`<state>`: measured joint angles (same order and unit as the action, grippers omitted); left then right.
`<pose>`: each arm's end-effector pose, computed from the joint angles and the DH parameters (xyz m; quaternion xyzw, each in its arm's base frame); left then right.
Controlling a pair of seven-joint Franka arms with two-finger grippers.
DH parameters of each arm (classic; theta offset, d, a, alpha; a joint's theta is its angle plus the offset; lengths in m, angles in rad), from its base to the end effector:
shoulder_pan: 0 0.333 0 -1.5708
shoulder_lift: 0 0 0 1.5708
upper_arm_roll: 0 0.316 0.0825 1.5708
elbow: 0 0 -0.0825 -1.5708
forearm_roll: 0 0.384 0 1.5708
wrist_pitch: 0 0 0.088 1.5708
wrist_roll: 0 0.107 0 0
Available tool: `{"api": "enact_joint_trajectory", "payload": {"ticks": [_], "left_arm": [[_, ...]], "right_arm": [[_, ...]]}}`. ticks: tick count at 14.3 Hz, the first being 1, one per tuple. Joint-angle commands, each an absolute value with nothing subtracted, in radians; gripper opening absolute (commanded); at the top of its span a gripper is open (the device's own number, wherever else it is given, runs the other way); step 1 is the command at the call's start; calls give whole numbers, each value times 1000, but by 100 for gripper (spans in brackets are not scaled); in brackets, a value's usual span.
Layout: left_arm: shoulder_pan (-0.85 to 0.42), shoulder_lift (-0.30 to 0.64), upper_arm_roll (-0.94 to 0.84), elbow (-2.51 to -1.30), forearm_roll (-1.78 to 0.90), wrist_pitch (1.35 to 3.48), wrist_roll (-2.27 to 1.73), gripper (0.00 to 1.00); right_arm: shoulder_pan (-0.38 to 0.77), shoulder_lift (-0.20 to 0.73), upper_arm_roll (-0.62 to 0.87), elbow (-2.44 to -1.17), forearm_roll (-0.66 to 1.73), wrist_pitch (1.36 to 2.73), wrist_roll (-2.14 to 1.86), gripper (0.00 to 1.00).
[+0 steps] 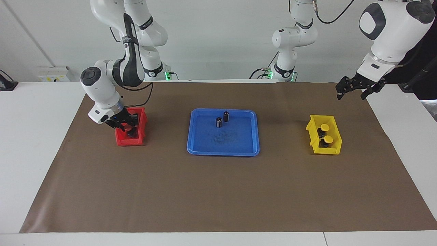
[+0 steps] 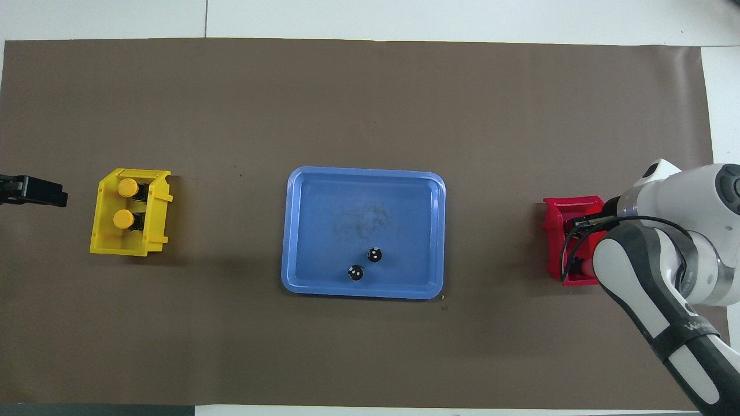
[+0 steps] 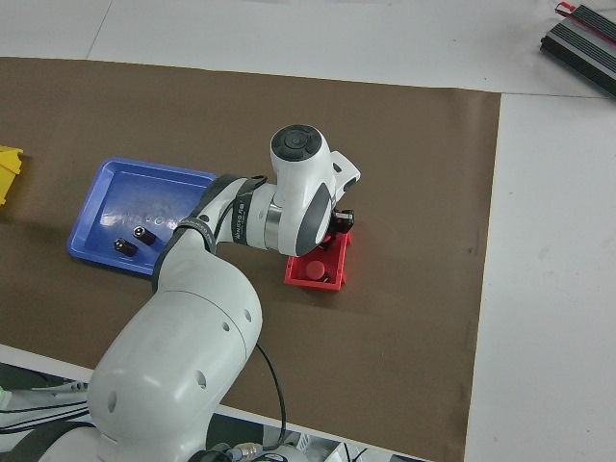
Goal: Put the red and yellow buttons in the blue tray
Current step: 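Reach the right gripper down and grasp a red button, then carry the red button into the tray while the left gripper reaches yellow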
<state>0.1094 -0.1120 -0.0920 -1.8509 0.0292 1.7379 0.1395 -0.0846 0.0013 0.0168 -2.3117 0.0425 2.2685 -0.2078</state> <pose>0.5270 0.0097 0.5660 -0.9978 0.0631 0.0023 0.0194 0.5038 -0.0331 0.3394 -0.9981 -0.0559 0.0198 0.0189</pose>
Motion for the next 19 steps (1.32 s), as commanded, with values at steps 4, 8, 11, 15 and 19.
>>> {"api": "enact_joint_trajectory", "payload": {"ticks": [4,8,11,15,19], "left_arm": [[121,-84,-84,-2017,8,1952,127,94],[120,49,-84,-2006,-28,2150,95,94],[98,83,-84,-2008,-31,2187,45,92],[95,84,-84,-2020,-31,2191,41,85],[94,86,-84,-2037,-31,2204,40,72]], "right_arm": [[-86,9,21,-2216,57,2162,-239,26],[-58,80,26,-1911,49,1857,-224,26],[35,124,26,-1757,55,1761,-100,27],[220,164,26,-1724,57,1877,139,26],[385,250,26,-1723,57,2041,411,25]]}}
